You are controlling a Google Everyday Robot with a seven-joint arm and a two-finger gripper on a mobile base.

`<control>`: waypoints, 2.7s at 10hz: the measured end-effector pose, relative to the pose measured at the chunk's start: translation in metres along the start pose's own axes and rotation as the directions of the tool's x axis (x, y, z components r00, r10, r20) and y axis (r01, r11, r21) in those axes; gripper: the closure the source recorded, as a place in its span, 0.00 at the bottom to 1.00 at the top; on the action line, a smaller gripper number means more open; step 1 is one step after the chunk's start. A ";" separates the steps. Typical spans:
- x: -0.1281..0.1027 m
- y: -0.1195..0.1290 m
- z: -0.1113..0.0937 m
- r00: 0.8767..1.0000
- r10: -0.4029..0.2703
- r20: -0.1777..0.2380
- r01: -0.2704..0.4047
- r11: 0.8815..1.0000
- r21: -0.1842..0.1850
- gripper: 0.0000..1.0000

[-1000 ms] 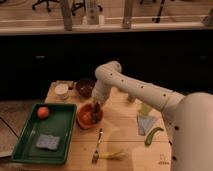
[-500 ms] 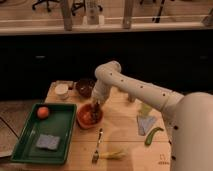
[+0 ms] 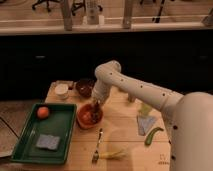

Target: Place grapes in red bowl

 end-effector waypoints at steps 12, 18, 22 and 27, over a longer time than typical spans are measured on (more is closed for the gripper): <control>0.002 -0.002 0.000 1.000 -0.026 0.005 0.026 1.000 -0.001 0.86; 0.003 -0.002 0.000 0.999 -0.039 0.007 0.039 0.999 -0.002 0.86; 0.004 -0.003 0.000 0.999 -0.046 0.010 0.046 0.999 -0.003 0.86; 0.005 -0.005 0.001 0.998 -0.056 0.012 0.056 0.998 -0.006 0.86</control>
